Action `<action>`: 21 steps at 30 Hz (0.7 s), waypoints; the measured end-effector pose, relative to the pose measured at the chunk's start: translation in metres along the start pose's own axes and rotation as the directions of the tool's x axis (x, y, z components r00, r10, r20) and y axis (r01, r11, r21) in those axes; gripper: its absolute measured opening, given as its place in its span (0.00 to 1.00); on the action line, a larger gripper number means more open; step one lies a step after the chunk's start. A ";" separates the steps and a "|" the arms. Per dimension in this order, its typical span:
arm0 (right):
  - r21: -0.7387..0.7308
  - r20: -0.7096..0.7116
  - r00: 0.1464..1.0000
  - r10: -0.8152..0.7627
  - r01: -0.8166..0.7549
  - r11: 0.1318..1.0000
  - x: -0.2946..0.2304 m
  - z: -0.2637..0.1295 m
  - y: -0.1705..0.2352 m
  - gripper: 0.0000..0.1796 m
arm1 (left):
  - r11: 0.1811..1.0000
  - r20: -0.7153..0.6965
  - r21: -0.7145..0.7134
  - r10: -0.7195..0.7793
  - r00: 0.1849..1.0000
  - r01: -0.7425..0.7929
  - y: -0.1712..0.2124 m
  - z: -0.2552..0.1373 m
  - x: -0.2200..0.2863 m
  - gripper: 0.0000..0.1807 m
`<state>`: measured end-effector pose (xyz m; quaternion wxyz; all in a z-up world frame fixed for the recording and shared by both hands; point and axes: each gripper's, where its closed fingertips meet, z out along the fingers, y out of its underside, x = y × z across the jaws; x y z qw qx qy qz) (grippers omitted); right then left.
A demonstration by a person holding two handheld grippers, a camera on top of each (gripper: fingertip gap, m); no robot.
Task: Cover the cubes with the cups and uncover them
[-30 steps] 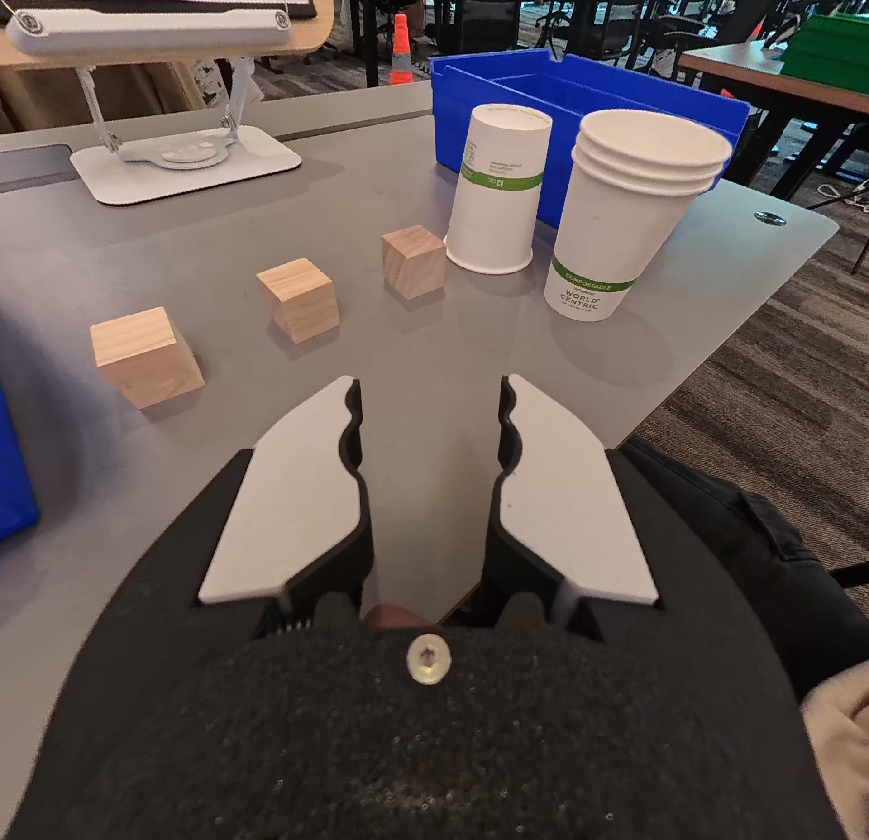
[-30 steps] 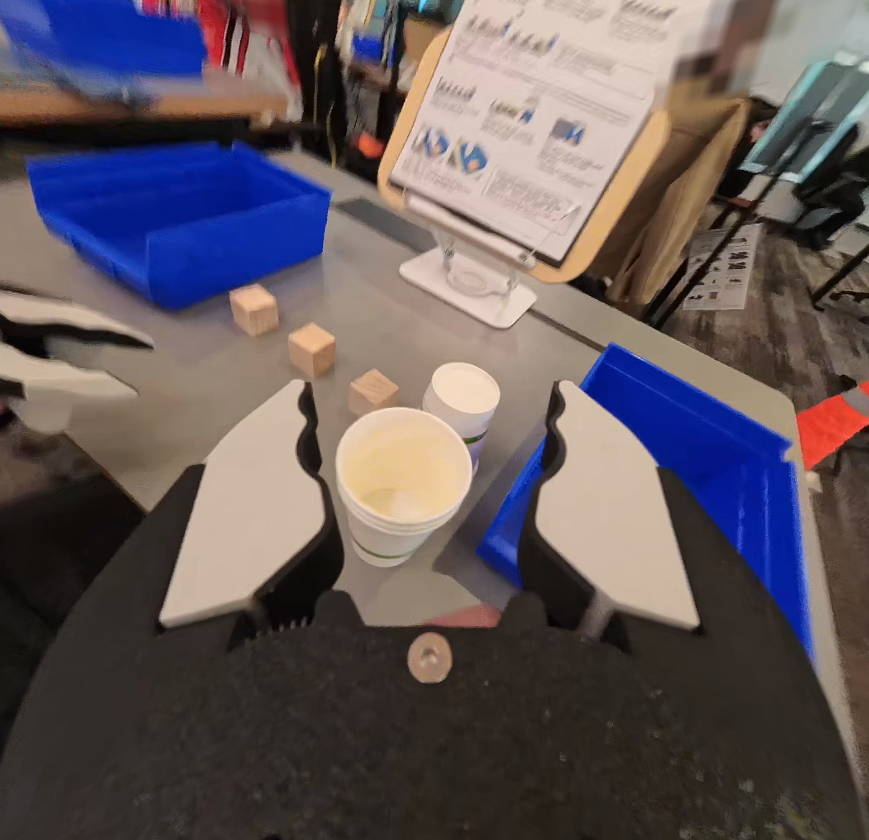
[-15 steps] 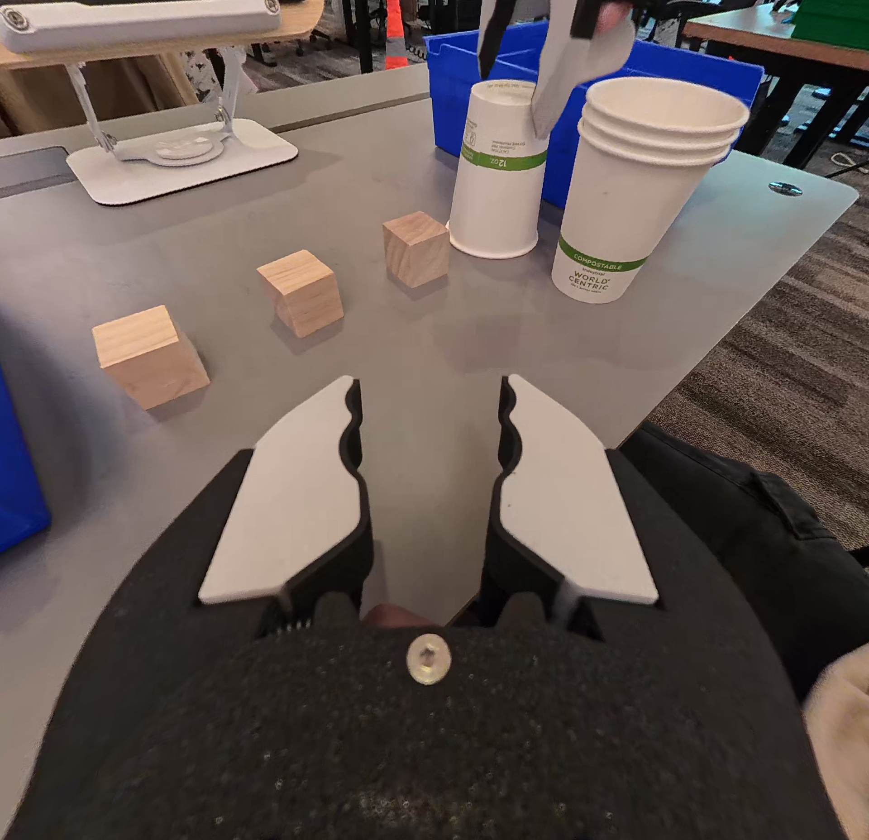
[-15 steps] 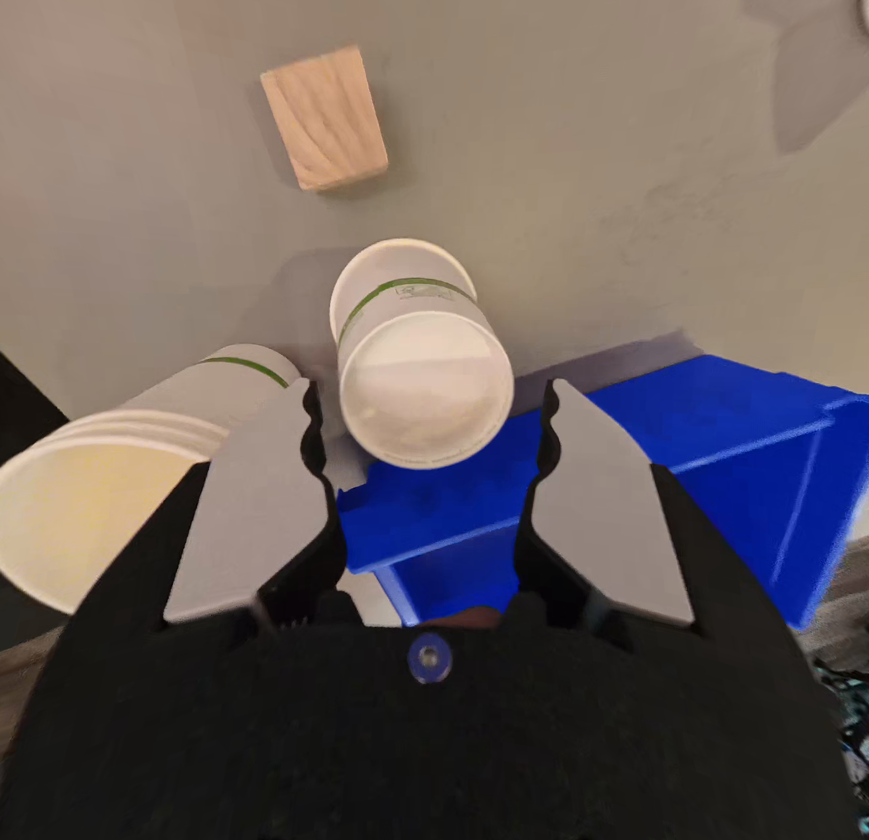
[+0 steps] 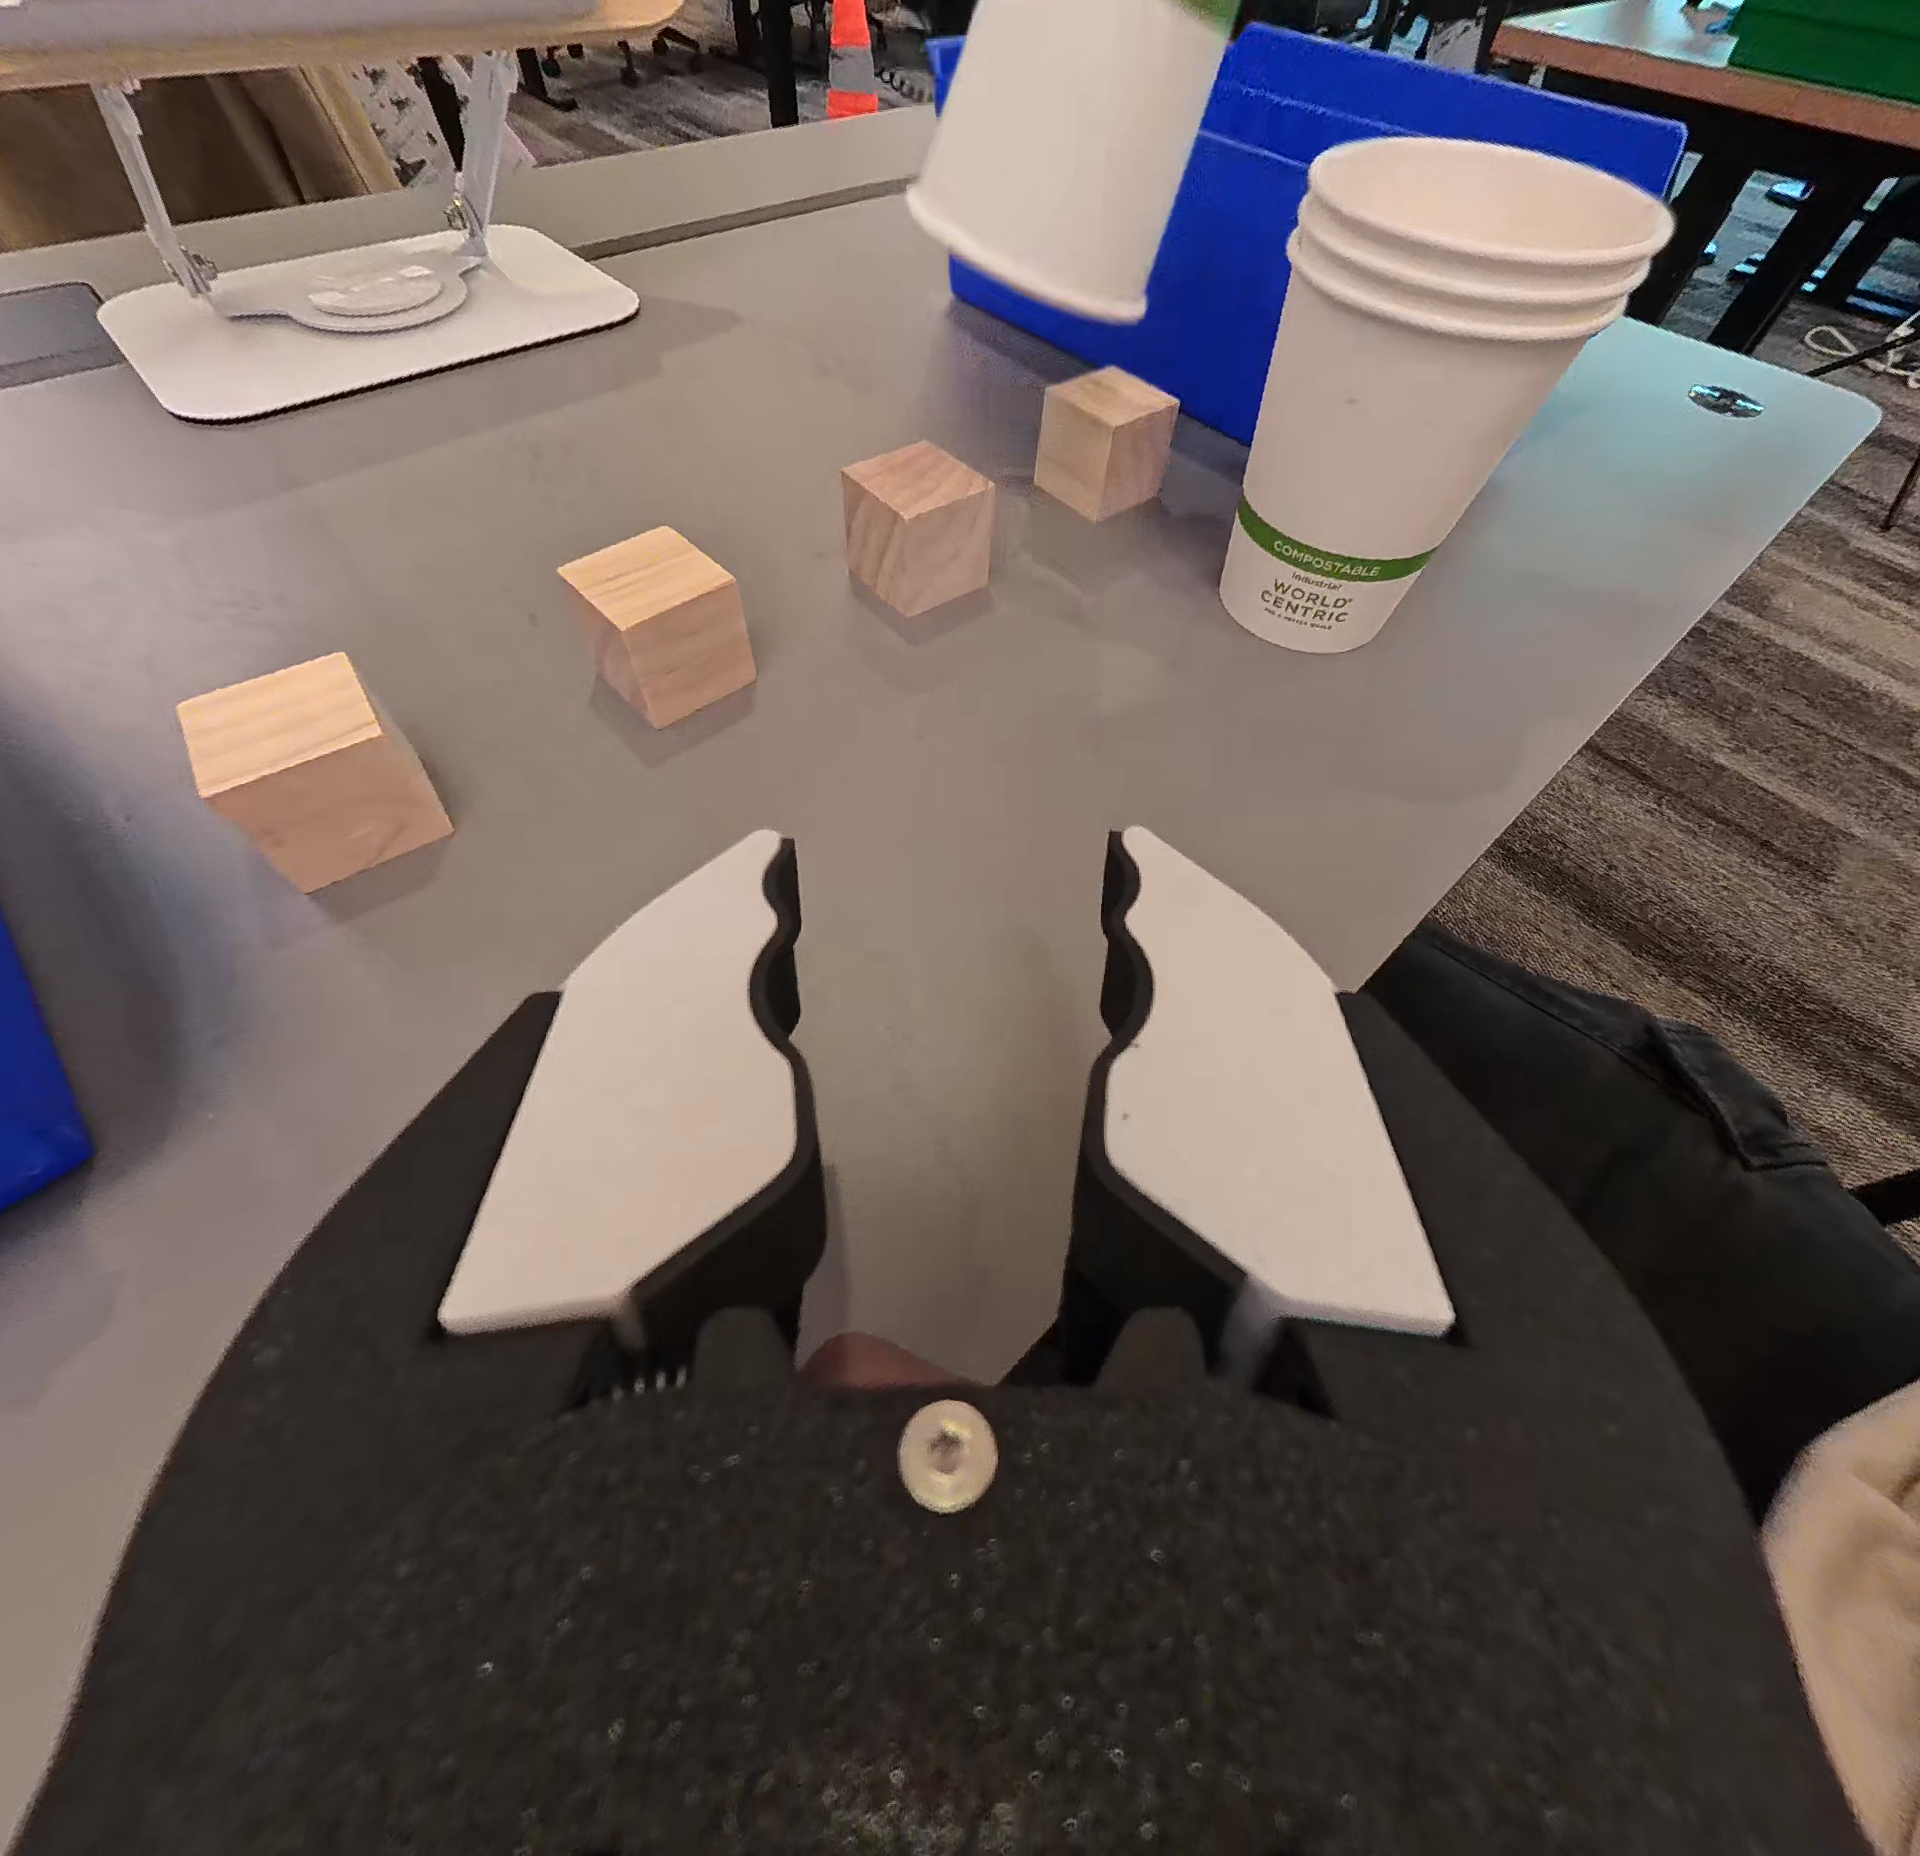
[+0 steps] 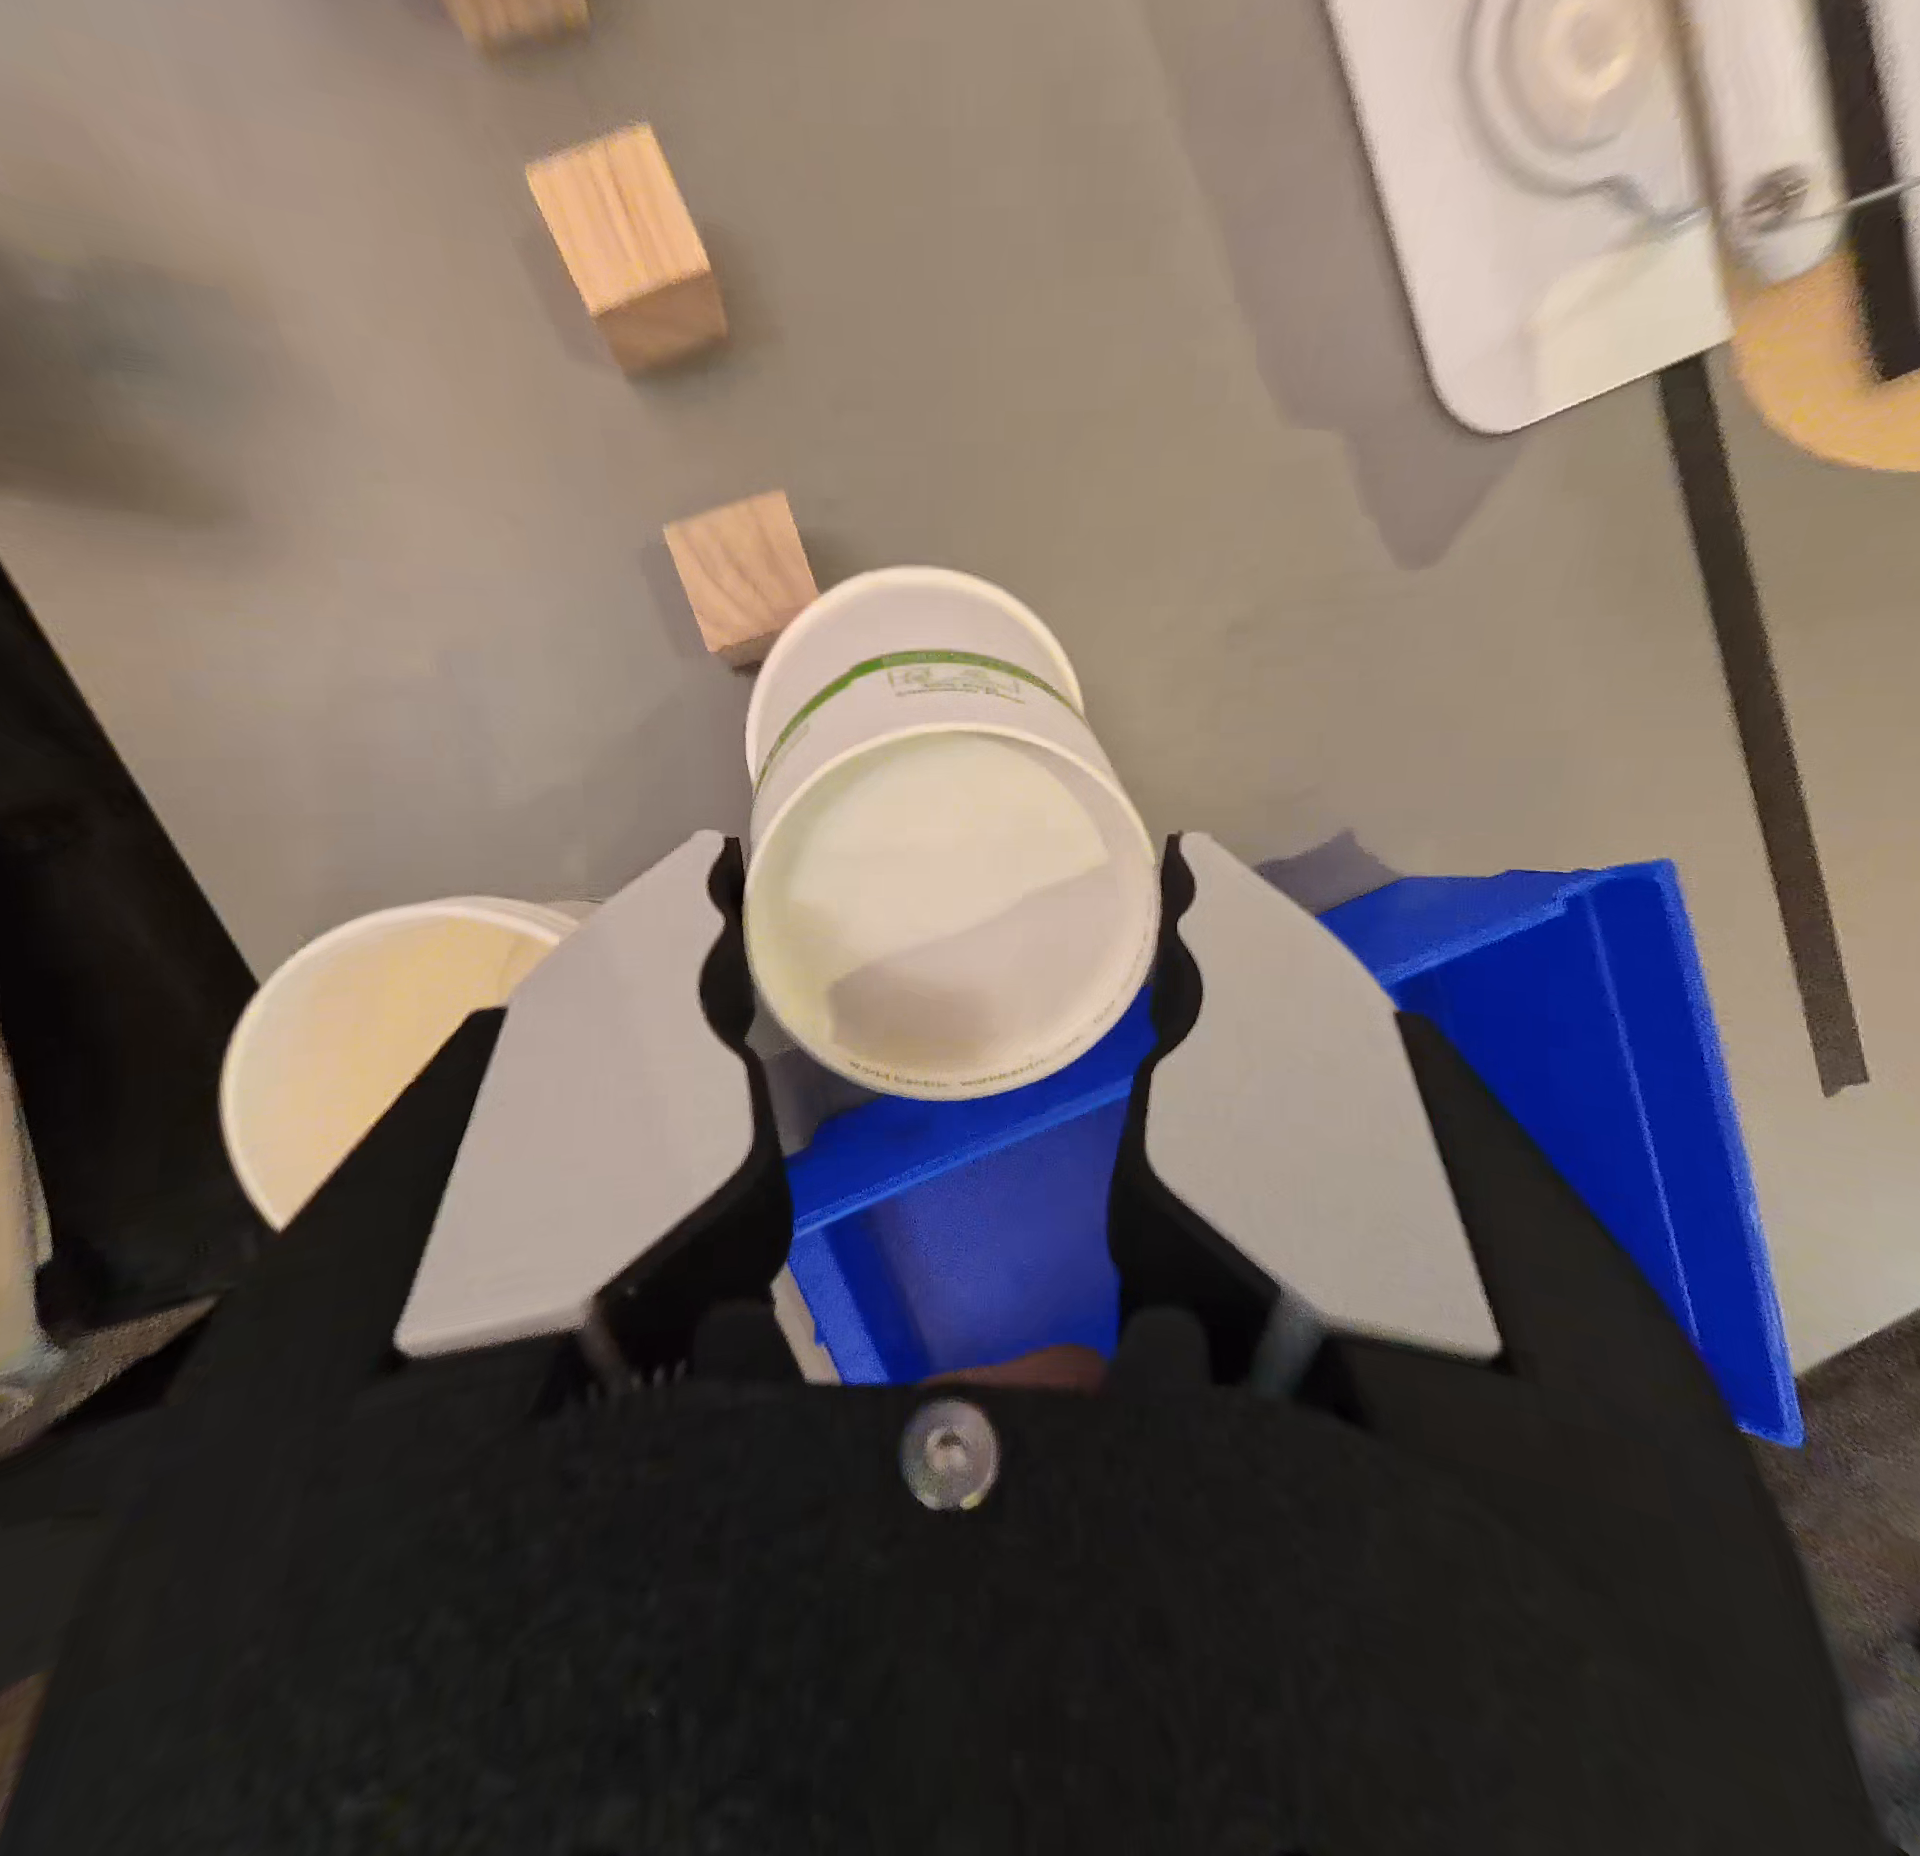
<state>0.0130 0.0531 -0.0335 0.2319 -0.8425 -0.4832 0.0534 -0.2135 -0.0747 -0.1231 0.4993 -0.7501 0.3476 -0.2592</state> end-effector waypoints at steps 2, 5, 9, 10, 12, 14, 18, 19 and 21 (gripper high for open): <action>0.089 -0.028 0.999 0.020 -0.017 0.996 0.005 -0.020 -0.004 0.42 | 1.000 -0.017 -0.007 0.000 1.000 0.000 0.001 0.002 0.001 0.30; 0.318 0.032 0.996 0.083 -0.089 0.944 -0.002 -0.057 -0.023 0.42 | 1.000 -0.111 0.001 0.026 0.993 -0.026 -0.009 0.002 0.010 0.29; 0.606 0.149 0.983 0.109 -0.178 0.775 -0.028 -0.101 -0.055 0.42 | 0.995 -0.229 0.074 0.083 0.970 -0.068 -0.043 -0.002 0.016 0.29; 0.659 0.174 0.977 0.122 -0.208 0.723 -0.035 -0.108 -0.064 0.42 | 0.993 -0.255 0.103 0.085 0.963 -0.061 -0.055 -0.002 0.015 0.29; 0.724 0.259 0.956 0.139 -0.287 0.628 -0.053 -0.116 -0.079 0.42 | 0.982 -0.321 0.185 0.098 0.942 -0.040 -0.084 -0.005 0.017 0.29; 0.756 0.334 0.925 0.182 -0.378 0.534 -0.068 -0.118 -0.092 0.42 | 0.964 -0.378 0.267 0.098 0.921 0.008 -0.117 -0.010 0.015 0.29; 0.727 0.536 0.822 0.191 -0.565 0.390 -0.101 -0.115 -0.109 0.42 | 0.908 -0.476 0.404 0.101 0.874 0.115 -0.177 -0.029 0.012 0.29; 0.709 0.585 0.795 0.163 -0.598 0.373 -0.110 -0.113 -0.112 0.42 | 0.903 -0.489 0.415 0.114 0.865 0.115 -0.185 -0.032 0.013 0.29; 0.670 0.636 0.758 0.145 -0.636 0.383 -0.123 -0.104 -0.116 0.42 | 0.902 -0.489 0.427 0.169 0.856 0.066 -0.191 -0.035 0.017 0.30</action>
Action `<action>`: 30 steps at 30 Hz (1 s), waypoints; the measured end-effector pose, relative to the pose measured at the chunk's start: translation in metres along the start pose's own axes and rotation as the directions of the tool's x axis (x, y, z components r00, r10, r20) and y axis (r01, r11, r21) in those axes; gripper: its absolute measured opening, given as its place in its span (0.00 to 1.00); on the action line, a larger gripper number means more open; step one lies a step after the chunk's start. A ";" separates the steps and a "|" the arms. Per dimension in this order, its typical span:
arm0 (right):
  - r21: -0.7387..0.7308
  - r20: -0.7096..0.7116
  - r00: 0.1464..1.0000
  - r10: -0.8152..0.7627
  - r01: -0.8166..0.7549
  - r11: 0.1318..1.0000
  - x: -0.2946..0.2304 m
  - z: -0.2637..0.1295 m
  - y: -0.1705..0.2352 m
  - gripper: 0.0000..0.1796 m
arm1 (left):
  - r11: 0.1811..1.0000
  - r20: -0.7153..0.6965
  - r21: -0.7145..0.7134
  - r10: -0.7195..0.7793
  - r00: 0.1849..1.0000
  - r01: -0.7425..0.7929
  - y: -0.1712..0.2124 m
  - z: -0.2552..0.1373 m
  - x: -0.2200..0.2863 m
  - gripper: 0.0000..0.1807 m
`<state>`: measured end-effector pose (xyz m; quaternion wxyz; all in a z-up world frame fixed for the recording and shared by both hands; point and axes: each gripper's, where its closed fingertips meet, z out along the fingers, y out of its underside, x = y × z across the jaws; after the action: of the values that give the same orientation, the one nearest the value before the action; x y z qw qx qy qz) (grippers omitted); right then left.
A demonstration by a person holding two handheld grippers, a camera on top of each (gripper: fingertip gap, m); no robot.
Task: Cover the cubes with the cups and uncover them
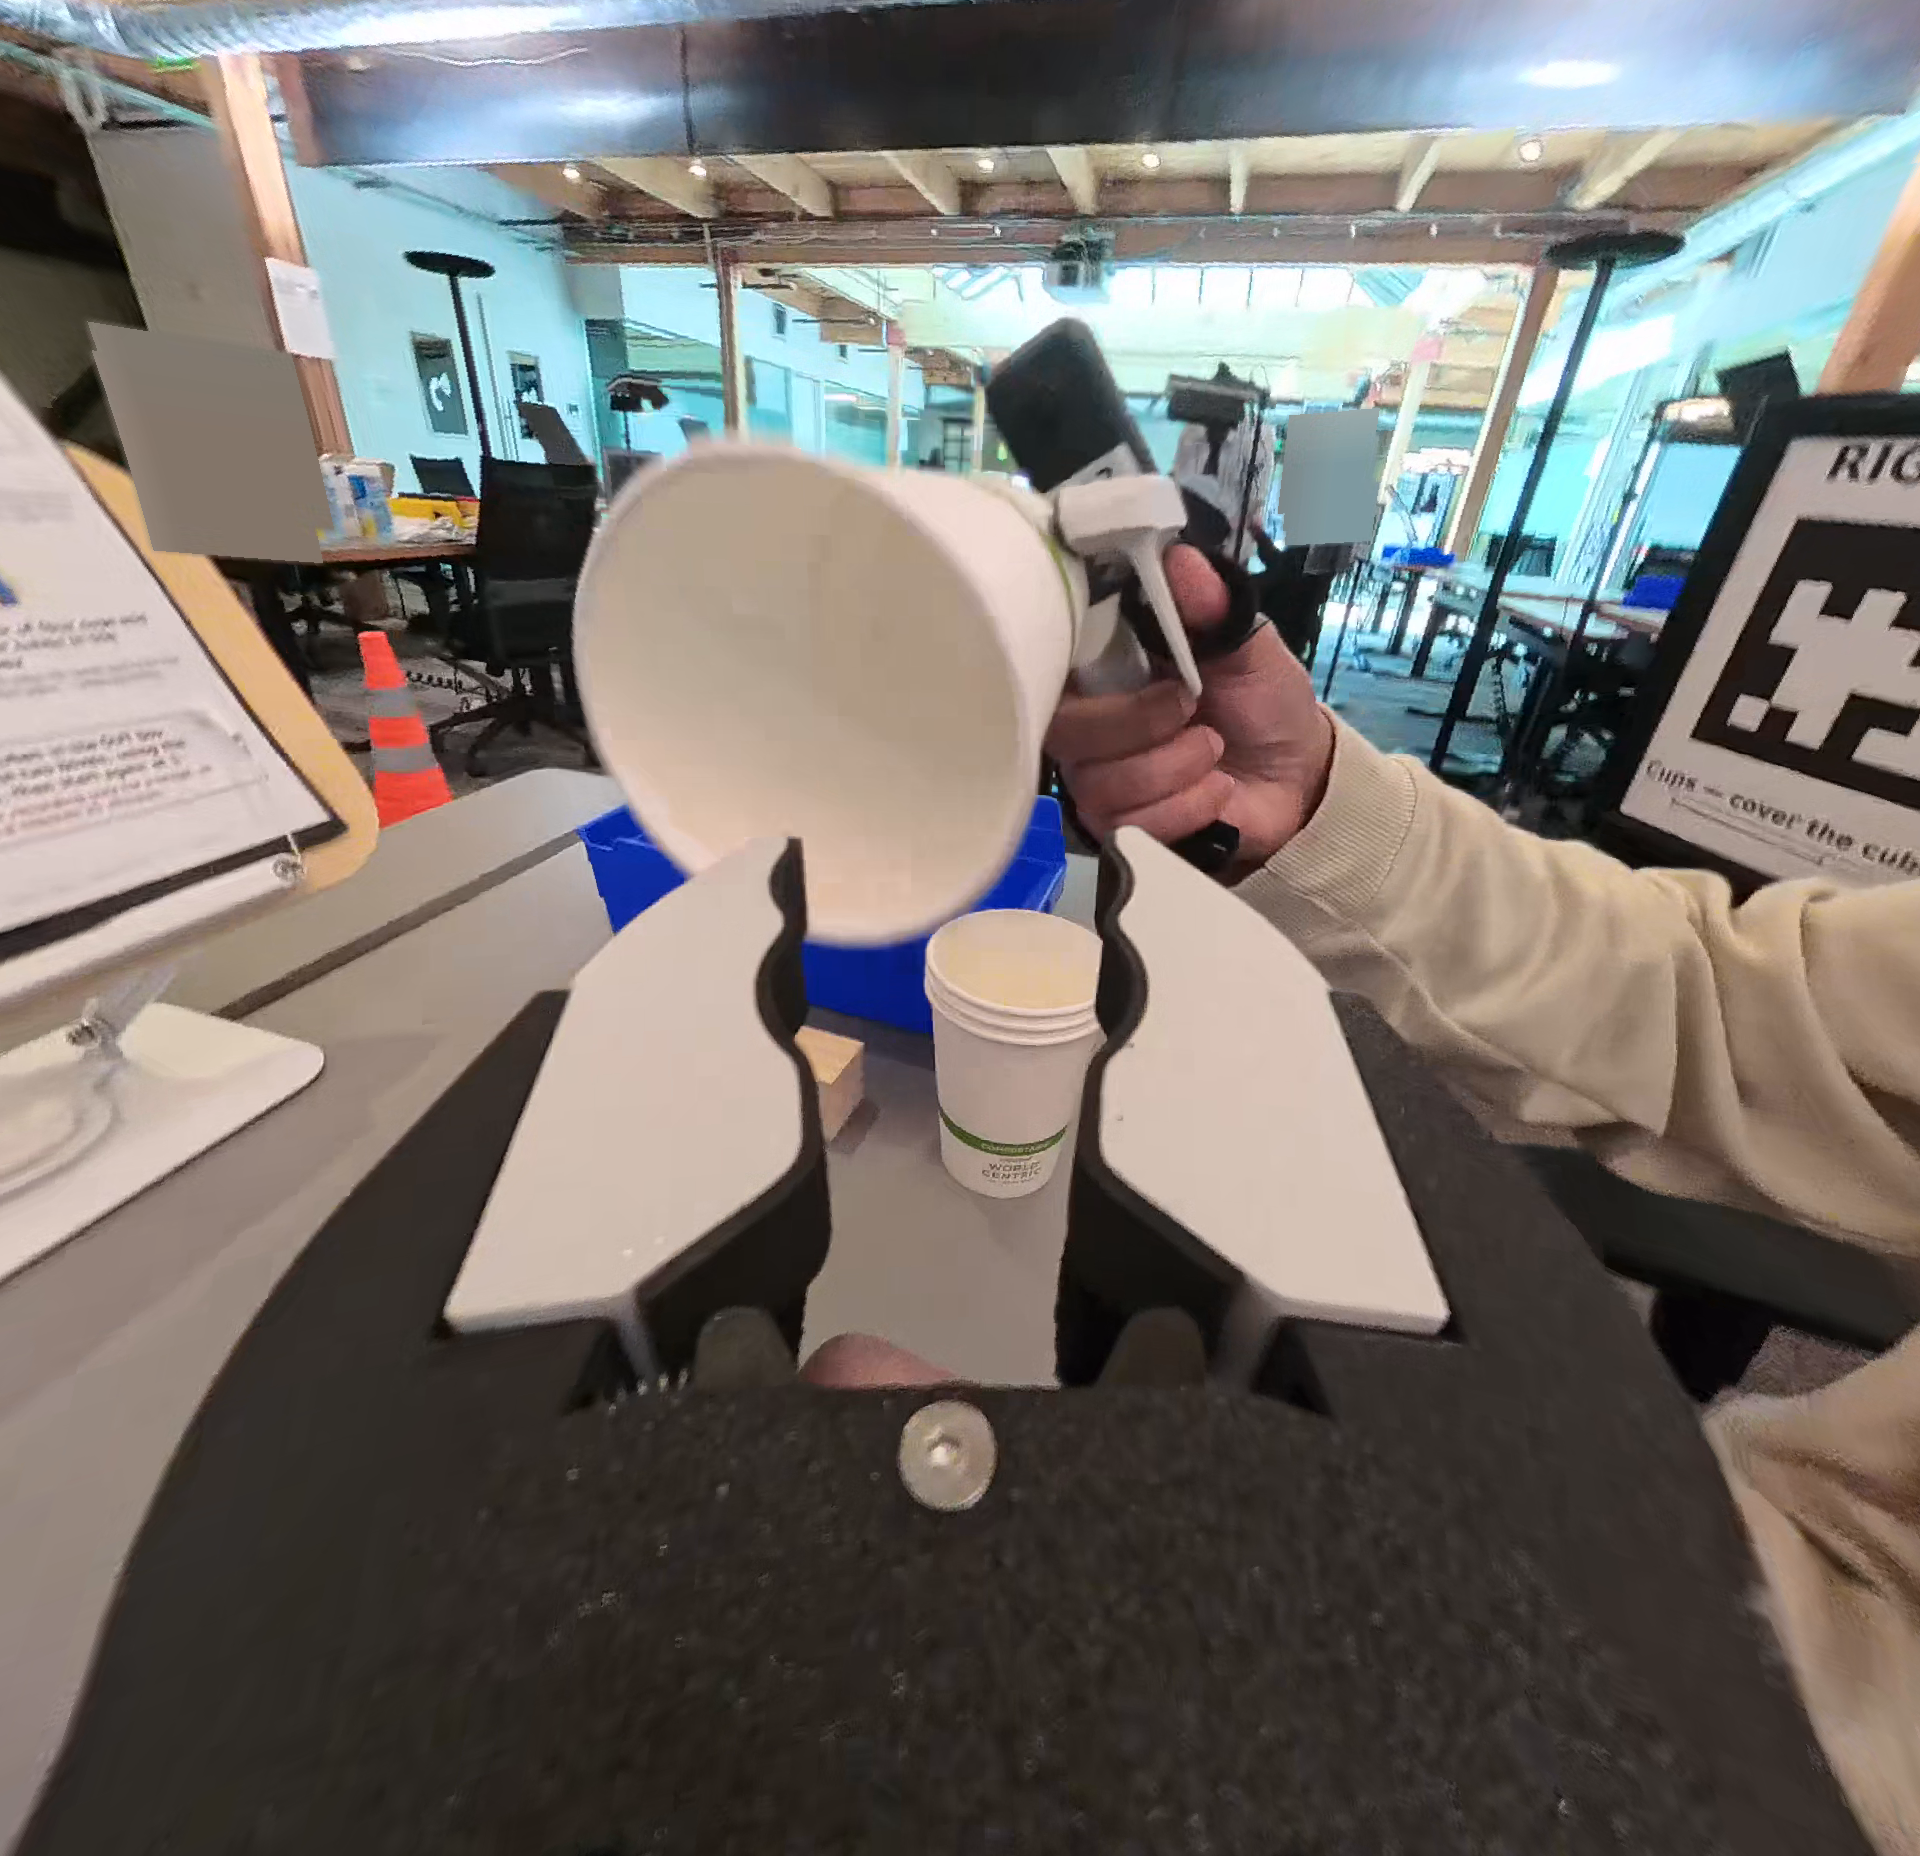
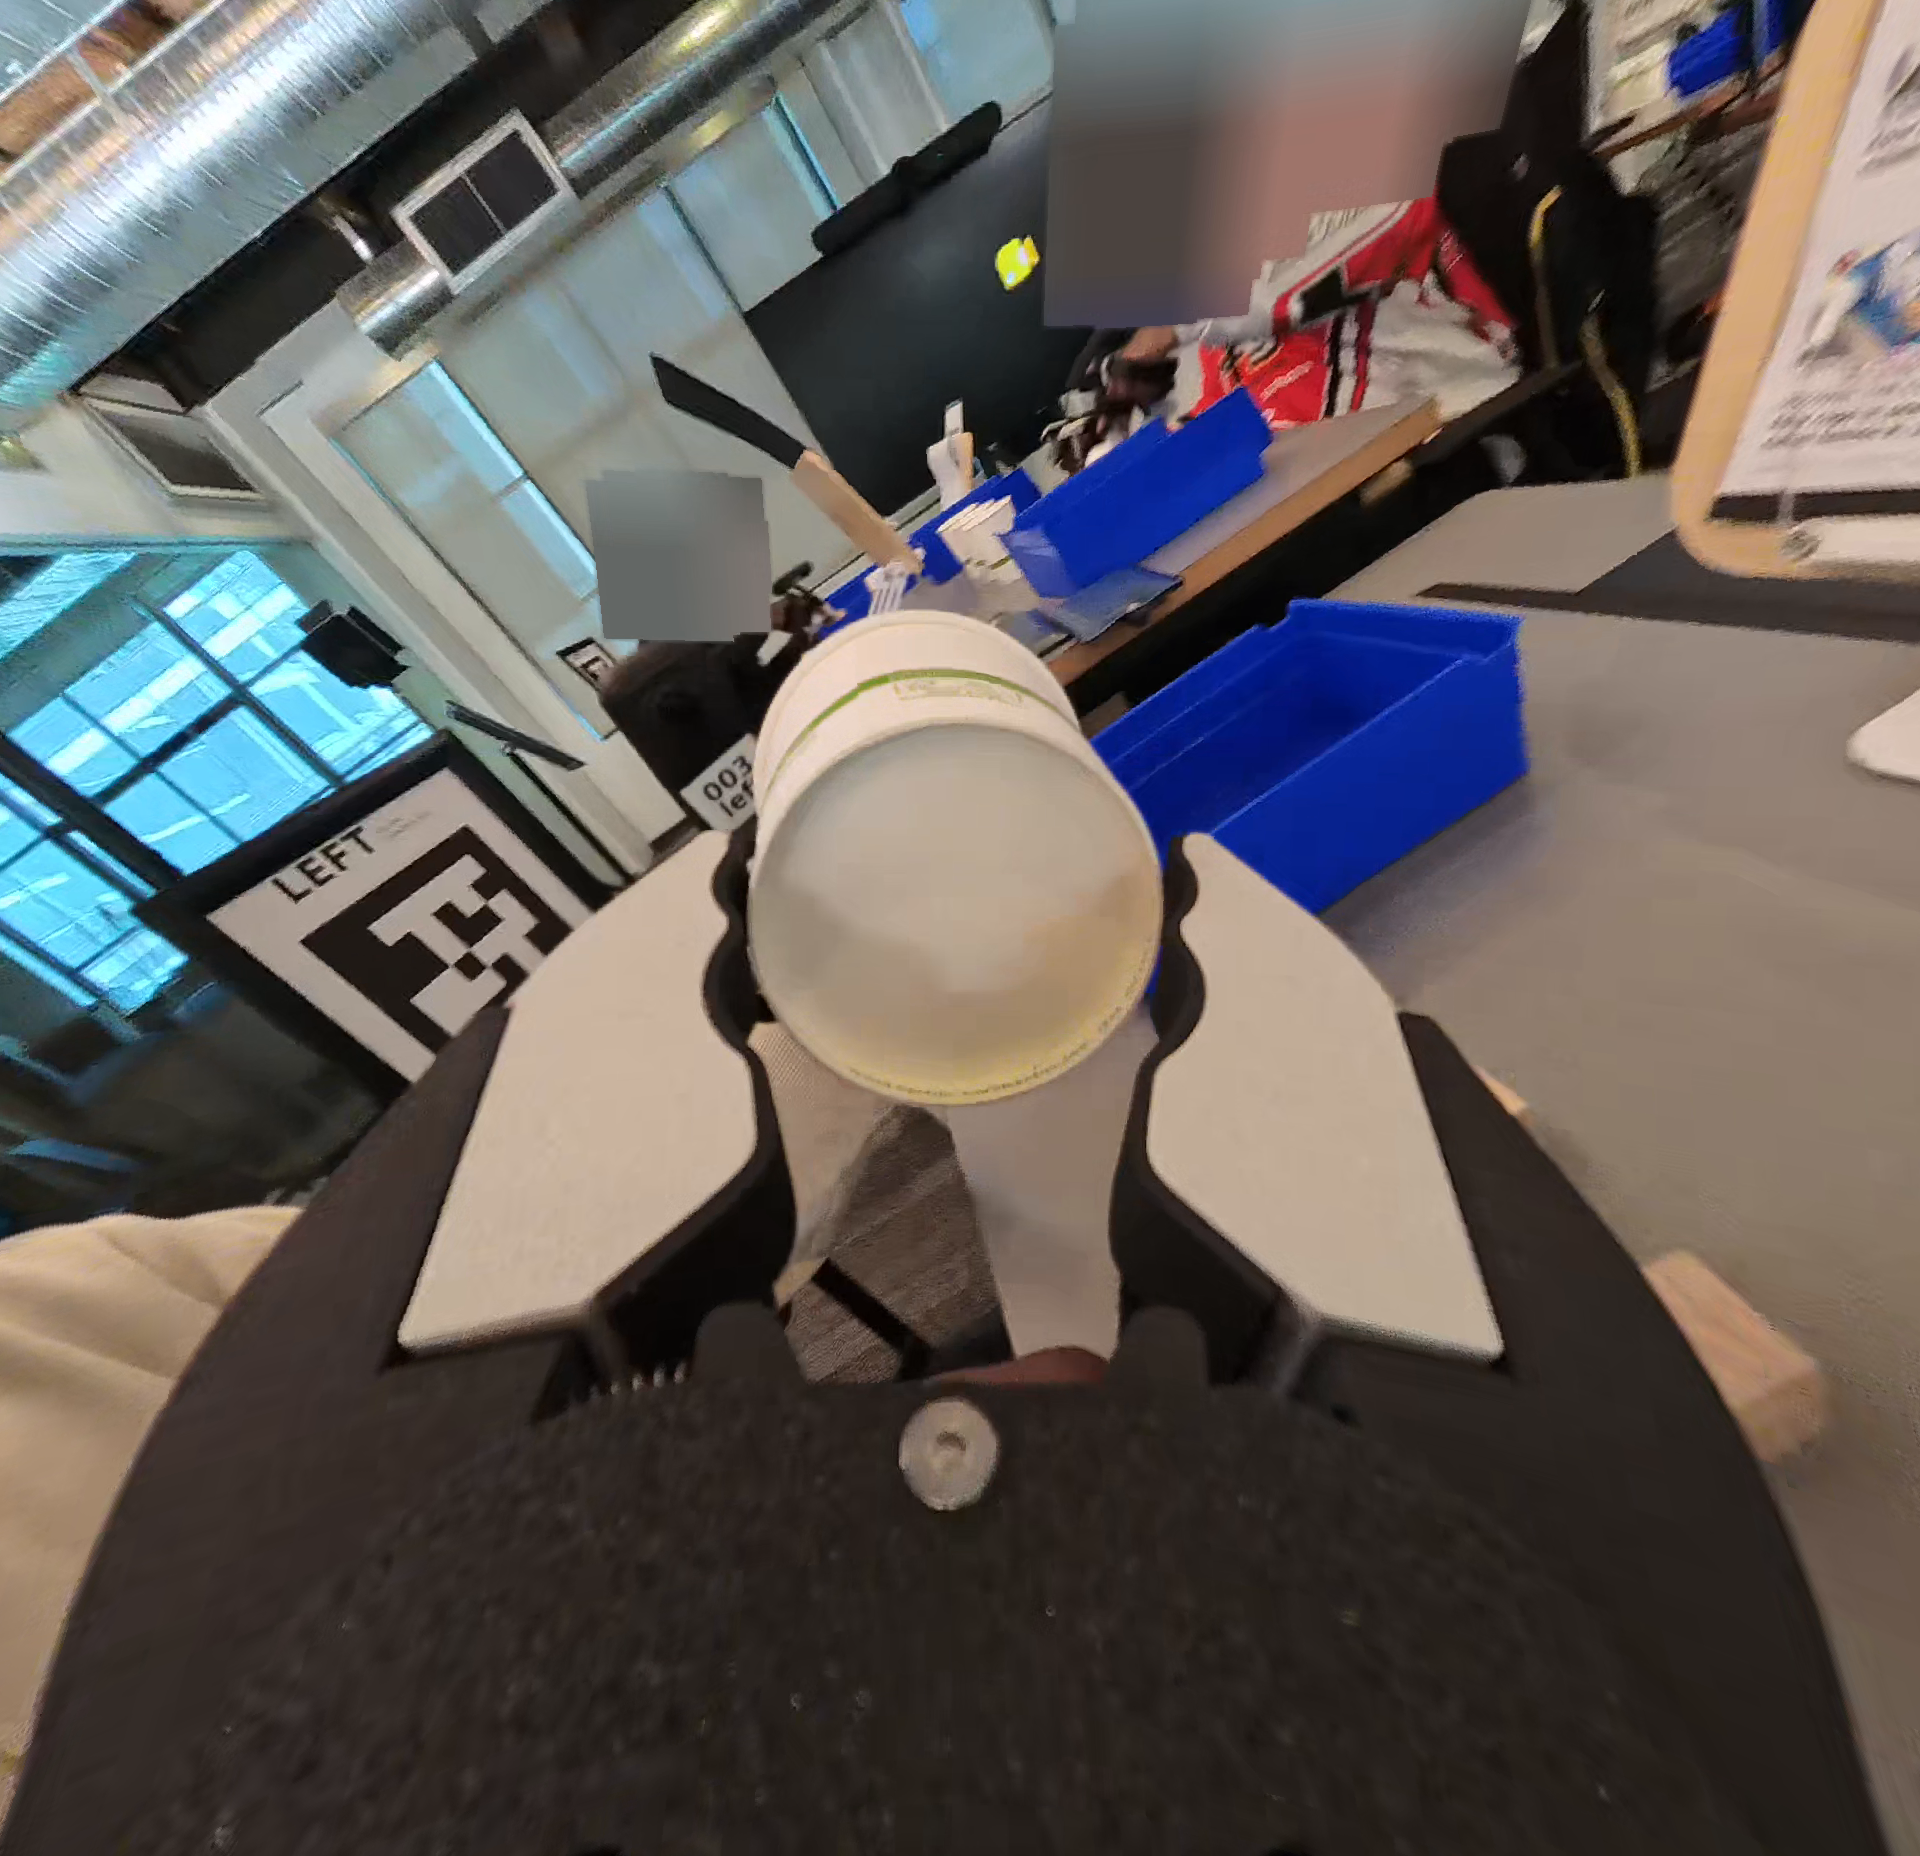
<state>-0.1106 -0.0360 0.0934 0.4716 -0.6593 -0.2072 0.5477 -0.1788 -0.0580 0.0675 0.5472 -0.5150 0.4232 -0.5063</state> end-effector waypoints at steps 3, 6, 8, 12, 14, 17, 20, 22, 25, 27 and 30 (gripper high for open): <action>0.007 0.055 0.998 0.043 -0.043 0.999 -0.007 0.010 0.011 0.42 | 0.997 -0.035 -0.029 0.076 0.997 -0.077 0.001 0.001 0.011 0.29; -0.010 0.067 0.996 0.055 -0.054 0.998 -0.009 0.018 0.023 0.42 | 0.992 -0.042 -0.044 0.113 0.993 -0.115 0.004 0.000 0.017 0.23; -0.020 0.050 0.998 0.044 -0.043 0.999 -0.007 0.020 0.028 0.42 | 0.989 -0.071 -0.049 0.134 0.988 -0.138 0.007 -0.004 0.022 0.02; -0.094 0.083 0.995 0.045 -0.037 0.995 -0.011 0.018 0.045 0.42 | 0.989 -0.153 -0.092 0.098 0.983 -0.113 0.013 -0.012 0.032 0.01; -0.108 0.044 0.999 -0.026 0.031 0.994 -0.007 0.008 0.052 0.47 | 0.988 -0.164 -0.106 0.097 0.982 -0.115 0.012 -0.016 0.032 0.00; -0.256 -0.045 0.965 -0.258 0.238 0.937 0.001 -0.021 0.080 0.49 | 0.962 -0.205 -0.223 0.112 0.972 -0.157 0.018 -0.028 0.030 0.00; -0.488 -0.179 0.783 -0.596 0.455 0.745 0.021 -0.055 0.109 0.49 | 0.874 -0.216 -0.430 0.144 0.966 -0.226 0.036 -0.042 0.017 0.00; -0.550 -0.155 0.719 -0.678 0.507 0.664 0.015 -0.061 0.122 0.47 | 0.806 -0.247 -0.532 0.143 0.958 -0.258 0.045 -0.048 0.014 0.00; -0.611 -0.158 0.622 -0.767 0.548 0.571 0.015 -0.055 0.126 0.46 | 0.719 -0.313 -0.628 0.116 0.943 -0.297 0.055 -0.046 0.018 0.00; -0.624 -0.135 0.615 -0.777 0.556 0.549 0.013 -0.044 0.128 0.46 | 0.678 -0.357 -0.660 0.095 0.929 -0.323 0.059 -0.041 0.024 0.00; -0.619 -0.090 0.678 -0.729 0.536 0.574 0.010 -0.026 0.132 0.47 | 0.636 -0.425 -0.679 0.069 0.903 -0.368 0.065 -0.033 0.038 0.00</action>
<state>-0.1156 -0.1008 -0.0250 0.4574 -0.7262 -0.4954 0.1345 -0.1989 -0.1028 0.0017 0.2591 -0.5349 0.7452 -0.3024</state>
